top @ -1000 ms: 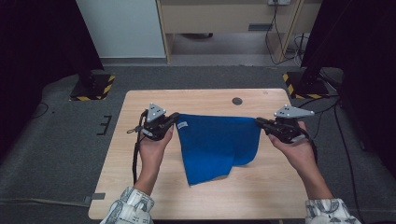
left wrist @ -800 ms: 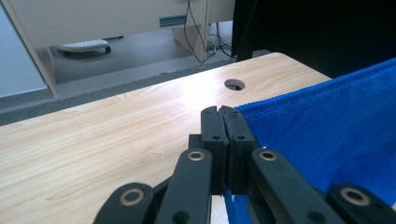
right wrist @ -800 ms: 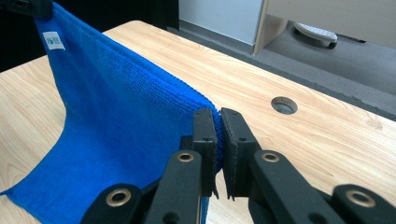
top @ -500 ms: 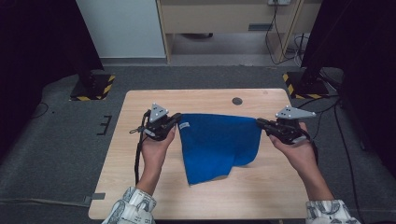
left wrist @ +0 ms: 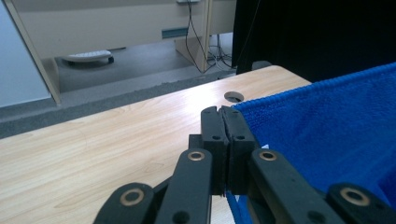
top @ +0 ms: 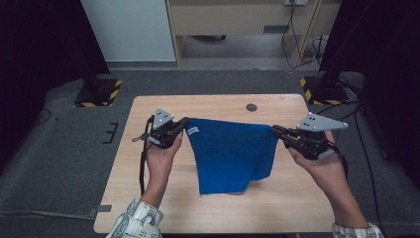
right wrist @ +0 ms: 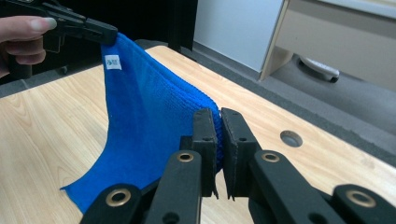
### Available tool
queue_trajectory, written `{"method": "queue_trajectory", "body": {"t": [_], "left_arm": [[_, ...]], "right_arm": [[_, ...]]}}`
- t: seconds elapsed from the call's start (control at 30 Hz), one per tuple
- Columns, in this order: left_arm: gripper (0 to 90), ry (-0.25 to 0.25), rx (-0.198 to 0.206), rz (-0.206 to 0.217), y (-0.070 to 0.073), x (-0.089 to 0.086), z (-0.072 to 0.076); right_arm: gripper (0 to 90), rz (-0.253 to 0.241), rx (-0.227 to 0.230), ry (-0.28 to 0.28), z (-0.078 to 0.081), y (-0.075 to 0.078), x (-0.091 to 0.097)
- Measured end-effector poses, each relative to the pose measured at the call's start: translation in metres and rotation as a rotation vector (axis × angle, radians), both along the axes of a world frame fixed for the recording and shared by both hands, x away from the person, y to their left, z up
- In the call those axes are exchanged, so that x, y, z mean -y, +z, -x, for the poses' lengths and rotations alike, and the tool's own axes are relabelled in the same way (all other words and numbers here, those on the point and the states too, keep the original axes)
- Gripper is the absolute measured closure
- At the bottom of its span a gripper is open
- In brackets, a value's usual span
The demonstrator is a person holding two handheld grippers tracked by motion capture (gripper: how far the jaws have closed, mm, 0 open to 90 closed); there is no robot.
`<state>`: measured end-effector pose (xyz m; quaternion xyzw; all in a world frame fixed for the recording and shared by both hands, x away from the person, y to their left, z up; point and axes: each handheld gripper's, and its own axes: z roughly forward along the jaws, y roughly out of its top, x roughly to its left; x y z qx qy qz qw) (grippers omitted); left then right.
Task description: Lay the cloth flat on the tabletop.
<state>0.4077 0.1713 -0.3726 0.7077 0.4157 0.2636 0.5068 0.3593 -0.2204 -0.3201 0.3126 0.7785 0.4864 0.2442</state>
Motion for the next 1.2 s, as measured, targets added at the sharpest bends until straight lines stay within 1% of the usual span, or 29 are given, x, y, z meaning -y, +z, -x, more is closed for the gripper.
{"method": "queue_trajectory", "body": {"t": [0.03, 0.13, 0.2, 0.23, 0.27, 0.33, 0.4, 0.43, 0.47, 0.53, 0.6, 0.63, 0.67, 0.73, 0.77, 0.8, 0.83, 0.87, 0.93, 0.97, 1.0, 1.03, 1.07, 1.2], "left_arm": [[88.4, 0.01, 0.014, -0.021, 0.005, 0.0, 0.004], [88.4, 0.005, 0.014, -0.023, 0.009, 0.001, 0.005], [88.4, 0.005, 0.016, -0.028, 0.012, 0.003, 0.007], [88.5, -0.001, 0.019, -0.025, 0.013, 0.003, 0.008], [88.5, -0.003, 0.022, -0.028, 0.015, 0.004, 0.009], [88.4, -0.005, 0.029, -0.036, 0.017, 0.005, 0.011], [88.4, -0.008, 0.039, -0.046, 0.019, 0.006, 0.014], [88.5, -0.01, 0.048, -0.051, 0.023, 0.007, 0.017], [88.5, -0.01, 0.048, -0.051, 0.023, 0.007, 0.017], [88.4, -0.012, 0.059, -0.047, 0.026, 0.008, 0.021], [88.4, -0.02, 0.064, -0.047, 0.03, 0.009, 0.024], [88.4, -0.023, 0.071, -0.044, 0.033, 0.009, 0.027], [88.4, -0.023, 0.071, -0.044, 0.033, 0.009, 0.027], [88.4, -0.027, 0.071, -0.037, 0.035, 0.01, 0.029], [88.4, -0.028, 0.072, -0.04, 0.036, 0.01, 0.03], [88.4, -0.026, 0.072, -0.047, 0.037, 0.011, 0.03], [88.4, -0.02, 0.065, -0.065, 0.035, 0.013, 0.024], [88.4, -0.02, 0.065, -0.065, 0.035, 0.013, 0.024], [88.4, -0.019, 0.037, -0.067, 0.03, 0.013, 0.012], [88.4, -0.011, 0.009, -0.071, 0.022, 0.014, -0.001], [88.3, -0.004, -0.004, -0.075, 0.017, 0.015, -0.007], [88.3, -0.004, -0.004, -0.075, 0.017, 0.015, -0.007], [88.3, -0.003, -0.017, -0.084, 0.013, 0.015, -0.013], [88.2, 0.01, -0.057, -0.11, -0.006, 0.017, -0.033]], "right_arm": [[84.6, 0.007, 0.007, 0.002, 0.001, 0.003, 0.001], [84.5, 0.01, 0.001, -0.007, -0.003, 0.001, 0.002], [84.3, 0.016, -0.015, -0.022, -0.01, -0.005, 0.005], [84.2, 0.028, -0.026, -0.041, -0.016, -0.012, 0.008], [84.2, 0.028, -0.026, -0.041, -0.016, -0.012, 0.008], [84.1, 0.019, -0.042, -0.048, -0.02, -0.019, 0.011], [84.2, 0.011, -0.046, -0.052, -0.02, -0.023, 0.013], [84.3, 0.003, -0.039, -0.051, -0.016, -0.022, 0.014], [84.3, 0.003, -0.039, -0.051, -0.016, -0.022, 0.014], [84.3, -0.007, -0.027, -0.044, -0.011, -0.018, 0.016], [84.2, -0.016, -0.021, -0.039, -0.005, -0.013, 0.018], [84.1, -0.022, -0.012, -0.037, 0.0, -0.008, 0.02], [84.1, -0.022, -0.012, -0.037, 0.0, -0.008, 0.02], [83.9, -0.03, -0.005, -0.03, 0.006, -0.002, 0.022], [83.7, -0.027, 0.003, -0.026, 0.008, 0.001, 0.022], [83.7, -0.027, 0.003, -0.026, 0.008, 0.001, 0.022], [83.5, -0.013, 0.001, -0.03, 0.004, 0.002, 0.022], [83.5, -0.013, 0.001, -0.03, 0.004, 0.002, 0.022], [83.5, 0.003, -0.024, -0.038, -0.008, -0.004, 0.021], [83.5, 0.02, -0.051, -0.049, -0.023, -0.013, 0.02], [83.5, 0.022, -0.064, -0.05, -0.032, -0.019, 0.019], [83.6, 0.027, -0.077, -0.054, -0.04, -0.025, 0.018], [83.6, 0.027, -0.077, -0.054, -0.04, -0.025, 0.018], [84.1, 0.04, -0.128, -0.071, -0.067, -0.049, 0.016]]}}
